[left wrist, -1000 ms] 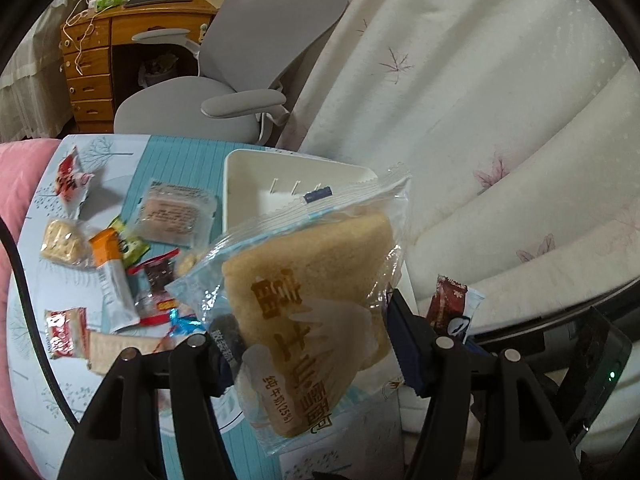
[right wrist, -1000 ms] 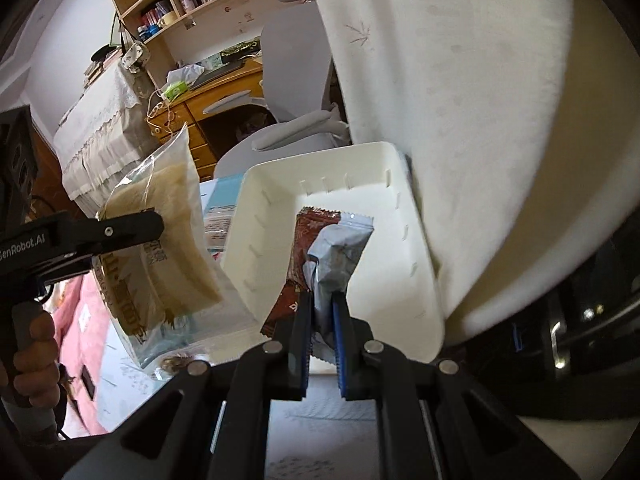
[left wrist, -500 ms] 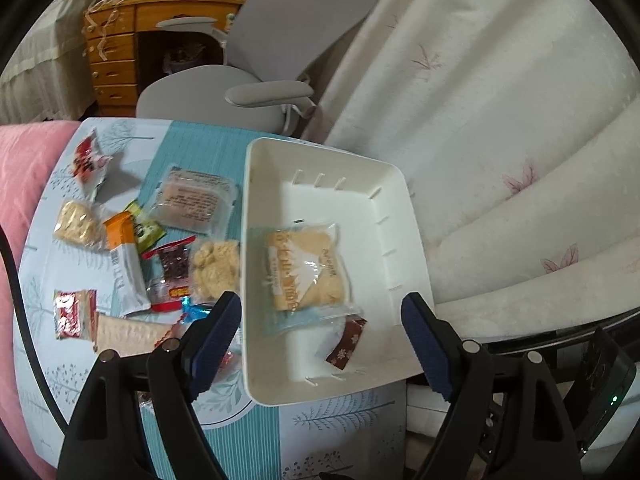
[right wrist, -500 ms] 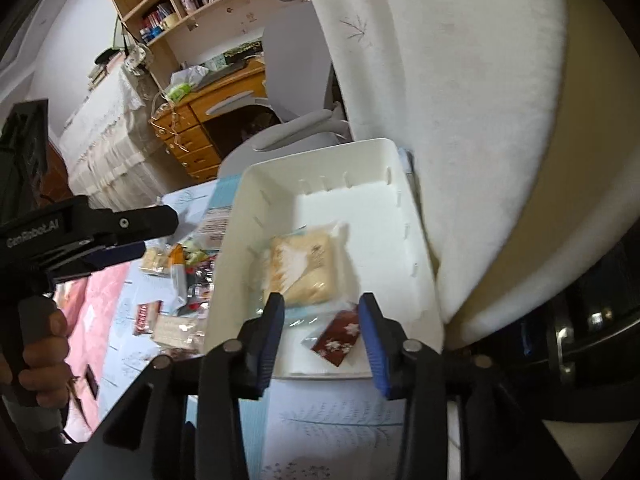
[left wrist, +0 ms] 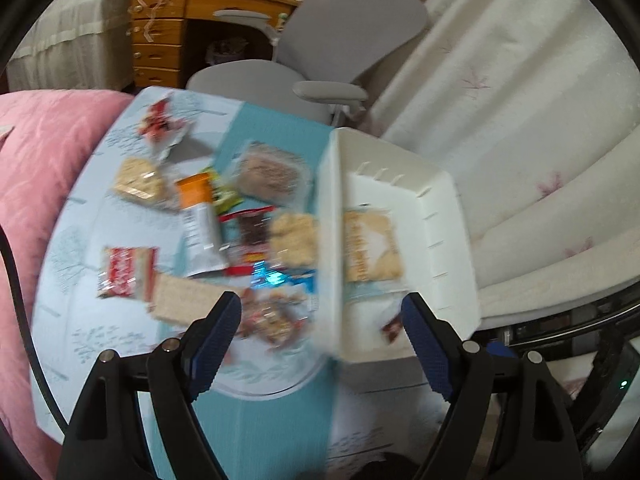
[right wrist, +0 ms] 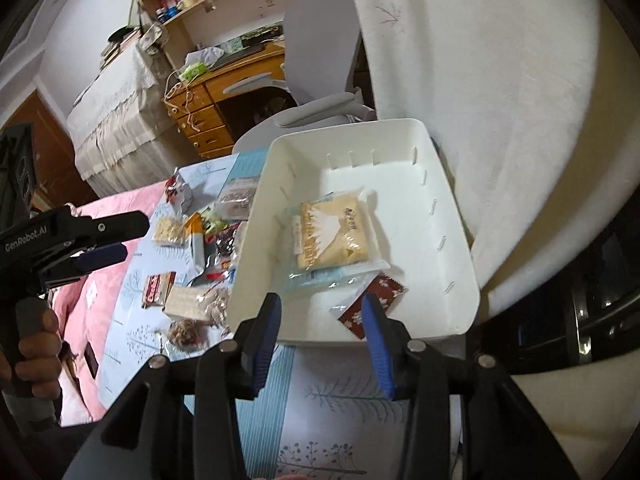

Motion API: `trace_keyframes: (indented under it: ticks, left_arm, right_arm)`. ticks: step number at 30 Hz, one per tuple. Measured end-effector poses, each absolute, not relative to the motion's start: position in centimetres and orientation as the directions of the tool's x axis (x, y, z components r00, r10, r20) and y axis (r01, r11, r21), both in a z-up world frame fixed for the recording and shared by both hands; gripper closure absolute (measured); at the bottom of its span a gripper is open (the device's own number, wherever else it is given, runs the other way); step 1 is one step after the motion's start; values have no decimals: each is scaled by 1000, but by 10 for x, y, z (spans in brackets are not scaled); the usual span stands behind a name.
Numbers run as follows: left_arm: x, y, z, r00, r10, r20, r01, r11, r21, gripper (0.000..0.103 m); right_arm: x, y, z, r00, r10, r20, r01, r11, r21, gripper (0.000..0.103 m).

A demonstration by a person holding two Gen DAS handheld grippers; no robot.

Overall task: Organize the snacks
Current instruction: 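Withdraw both grippers from the tray back over the snacks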

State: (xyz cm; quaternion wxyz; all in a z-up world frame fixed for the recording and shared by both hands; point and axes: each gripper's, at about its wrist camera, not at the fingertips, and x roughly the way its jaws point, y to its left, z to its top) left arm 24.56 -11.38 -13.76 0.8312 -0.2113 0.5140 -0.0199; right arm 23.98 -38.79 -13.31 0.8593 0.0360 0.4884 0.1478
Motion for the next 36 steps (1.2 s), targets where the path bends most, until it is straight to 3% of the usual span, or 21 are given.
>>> trace_keyframes:
  ticks: [19, 36]
  left_arm:
    - [181, 12, -160, 365, -218, -905, -177, 938, -297, 22]
    - [178, 96, -186, 279, -270, -921, -1, 959, -282, 21]
  right_arm:
    - [190, -283, -148, 411, 296, -862, -195, 952, 234, 61]
    - [141, -175, -180, 445, 212, -870, -63, 977, 205, 57]
